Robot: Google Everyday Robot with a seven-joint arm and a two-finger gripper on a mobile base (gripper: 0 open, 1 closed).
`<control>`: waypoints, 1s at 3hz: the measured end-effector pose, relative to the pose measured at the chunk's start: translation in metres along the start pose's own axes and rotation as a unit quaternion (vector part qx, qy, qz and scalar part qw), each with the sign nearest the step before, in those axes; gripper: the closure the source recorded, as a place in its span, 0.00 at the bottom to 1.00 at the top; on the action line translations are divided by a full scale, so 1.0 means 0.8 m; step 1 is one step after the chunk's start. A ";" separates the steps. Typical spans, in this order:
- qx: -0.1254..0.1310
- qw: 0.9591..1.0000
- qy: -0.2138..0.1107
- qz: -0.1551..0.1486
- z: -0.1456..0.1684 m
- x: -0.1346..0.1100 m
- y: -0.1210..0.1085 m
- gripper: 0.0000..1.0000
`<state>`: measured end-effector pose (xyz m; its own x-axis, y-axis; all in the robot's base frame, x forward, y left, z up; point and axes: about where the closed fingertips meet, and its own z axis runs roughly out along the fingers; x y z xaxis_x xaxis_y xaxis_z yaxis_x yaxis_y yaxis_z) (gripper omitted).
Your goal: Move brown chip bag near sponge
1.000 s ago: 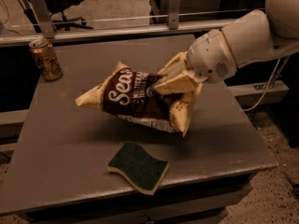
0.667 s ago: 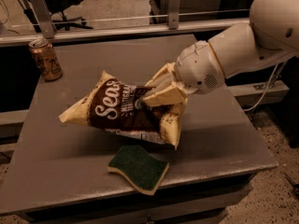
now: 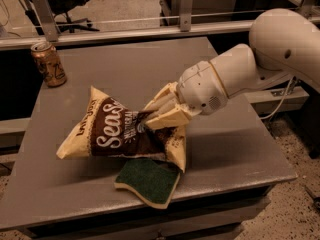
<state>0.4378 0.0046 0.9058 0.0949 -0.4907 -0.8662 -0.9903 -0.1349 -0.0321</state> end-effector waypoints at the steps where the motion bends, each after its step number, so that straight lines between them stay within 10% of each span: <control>1: -0.006 1.000 -0.002 -0.012 0.002 0.013 -0.018 0.04; 3: 0.039 0.999 0.031 -0.011 -0.091 0.008 -0.077 0.00</control>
Offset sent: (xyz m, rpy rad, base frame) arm 0.0688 -0.0262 0.0135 -0.0356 -0.0573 0.0192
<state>0.5067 -0.0529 0.9388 0.1207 -0.5407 -0.8325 -0.9926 -0.0793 -0.0924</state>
